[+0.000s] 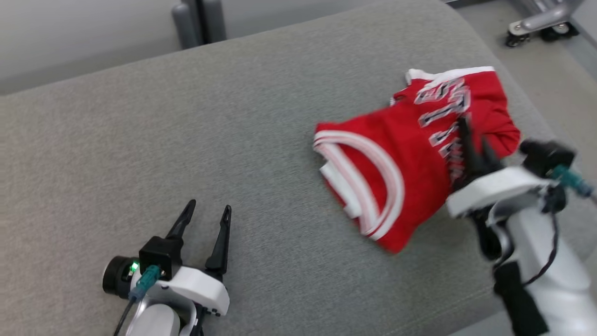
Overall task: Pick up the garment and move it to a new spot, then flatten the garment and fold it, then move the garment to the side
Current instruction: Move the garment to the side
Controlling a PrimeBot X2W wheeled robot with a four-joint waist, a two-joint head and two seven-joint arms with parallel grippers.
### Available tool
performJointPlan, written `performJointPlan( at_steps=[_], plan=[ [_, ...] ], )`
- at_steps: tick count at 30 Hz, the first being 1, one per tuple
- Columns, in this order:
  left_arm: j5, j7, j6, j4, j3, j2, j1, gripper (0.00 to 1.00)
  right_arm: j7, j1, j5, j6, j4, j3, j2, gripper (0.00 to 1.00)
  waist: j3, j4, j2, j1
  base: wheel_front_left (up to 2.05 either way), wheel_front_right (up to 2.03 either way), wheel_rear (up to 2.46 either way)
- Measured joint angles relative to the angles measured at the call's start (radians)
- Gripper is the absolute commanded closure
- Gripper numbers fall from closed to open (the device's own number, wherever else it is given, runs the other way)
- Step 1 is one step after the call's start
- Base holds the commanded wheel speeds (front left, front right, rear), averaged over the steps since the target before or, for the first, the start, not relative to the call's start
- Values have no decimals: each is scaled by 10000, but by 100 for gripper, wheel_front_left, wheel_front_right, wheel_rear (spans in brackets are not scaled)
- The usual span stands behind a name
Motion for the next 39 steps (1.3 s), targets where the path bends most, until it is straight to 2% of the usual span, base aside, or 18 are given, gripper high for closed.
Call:
performJointPlan(
  at_steps=[4,7,13,14,15,16,19,21,24,28,34,39],
  plan=[
    [199,0,-88,-46,174,2,-183,0,0,-1053,-1043,-2,430,-1557,-426,100,302,497,0,0,0,0,0],
    [290,0,-125,-29,278,4,-212,0,0,-1561,-2050,-2,966,-2650,-984,100,513,931,0,0,0,0,0],
    [251,-2,-142,-82,328,8,-225,0,0,-1774,-4000,-2,1630,-4560,-2029,100,728,1767,0,0,0,0,0],
    [251,-2,-128,-111,332,10,-218,0,0,-1774,-4232,-2,1714,-4913,-2102,95,737,1873,0,0,0,0,0],
    [251,-2,-128,-125,336,10,-206,0,0,-1774,-4498,0,1745,-5246,-2186,53,742,1964,0,0,0,0,0],
    [267,0,-105,-127,347,10,-174,0,0,-1779,-4786,0,1733,-5624,-2242,0,745,2041,0,0,0,0,0],
    [274,-2,-56,-167,433,10,-122,0,0,-1786,-5536,-4,1446,-6416,-2180,0,701,2182,0,0,0,0,0],
    [276,-2,-33,-188,491,8,-115,0,-2,-1841,-5770,-2,1139,-6740,-1881,0,626,2214,0,0,0,0,0],
    [253,0,54,-205,568,4,-63,0,-2,-1806,-6011,-2,548,-6583,-1436,0,462,2263,0,0,0,0,0],
    [146,-2,117,-244,650,8,97,0,-2,-1427,-5513,-2,-445,-5570,-830,0,224,2369,0,0,0,0,0],
    [-15,-2,242,-272,794,8,320,0,-2,-354,-4426,-2,-1760,-3862,-506,0,-135,2694,0,0,0,0,0],
    [-178,-2,303,-267,874,8,451,0,-2,661,-3708,-2,-2270,-3147,-163,0,-407,3095,0,0,0,0,0]
  ],
)
